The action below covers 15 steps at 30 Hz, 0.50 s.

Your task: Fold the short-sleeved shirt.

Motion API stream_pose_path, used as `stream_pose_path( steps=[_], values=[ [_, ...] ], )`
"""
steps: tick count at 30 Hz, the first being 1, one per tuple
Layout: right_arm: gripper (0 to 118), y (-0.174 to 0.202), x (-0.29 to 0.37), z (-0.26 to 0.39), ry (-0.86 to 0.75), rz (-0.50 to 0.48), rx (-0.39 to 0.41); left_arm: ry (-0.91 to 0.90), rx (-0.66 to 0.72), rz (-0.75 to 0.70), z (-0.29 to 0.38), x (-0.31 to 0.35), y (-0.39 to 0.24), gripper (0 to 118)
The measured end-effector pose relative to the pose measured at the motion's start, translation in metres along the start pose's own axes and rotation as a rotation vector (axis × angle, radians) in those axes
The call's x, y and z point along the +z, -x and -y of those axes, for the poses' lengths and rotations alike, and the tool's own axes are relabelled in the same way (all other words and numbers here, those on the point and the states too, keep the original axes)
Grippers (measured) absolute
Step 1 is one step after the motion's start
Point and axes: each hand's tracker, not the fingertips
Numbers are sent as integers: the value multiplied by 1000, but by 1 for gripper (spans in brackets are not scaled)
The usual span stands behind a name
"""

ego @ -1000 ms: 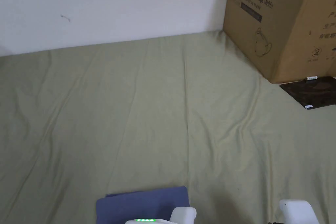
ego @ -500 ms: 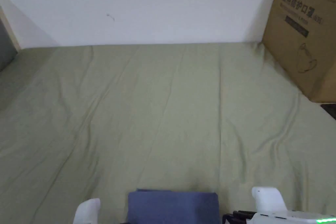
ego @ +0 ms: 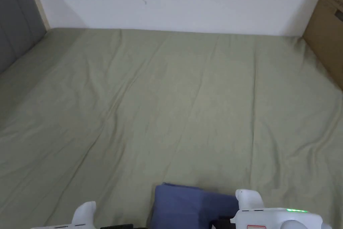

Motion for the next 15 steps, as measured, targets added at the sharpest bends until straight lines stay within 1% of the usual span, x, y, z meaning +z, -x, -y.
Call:
stream_pose_path(
  steps=[1,2,3,4,5,8,10,11,12,13,14,15],
  values=[
    [0,0,1,1,0,2,3,15,15,13,-6,-7,2,58],
    [0,0,1,1,-2,3,6,40,19,29,-12,-15,5,83],
    [0,0,1,1,-1,2,5,42,26,44,-21,-22,15,101],
    [0,-1,0,1,-1,2,0,38,38,70,-26,-28,19,109],
    [0,-1,1,1,-1,-1,-6,42,53,103,-32,-36,22,110],
    [0,-2,0,0,4,-6,-17,92,110,145,-44,-63,27,110],
    [0,-3,0,0,6,-10,-25,126,143,211,-48,-78,31,110],
    [0,-3,0,0,7,-11,-29,128,148,232,-50,-82,28,108],
    [0,-3,0,-1,7,-11,-31,122,152,239,-51,-84,27,103],
    [0,-3,0,-1,7,-9,-31,126,138,236,-53,-87,25,87],
    [0,-2,1,-1,6,0,-29,138,89,164,-52,-91,23,63],
    [0,-2,1,-2,5,3,-27,150,32,96,-48,-93,13,35]
  ],
)
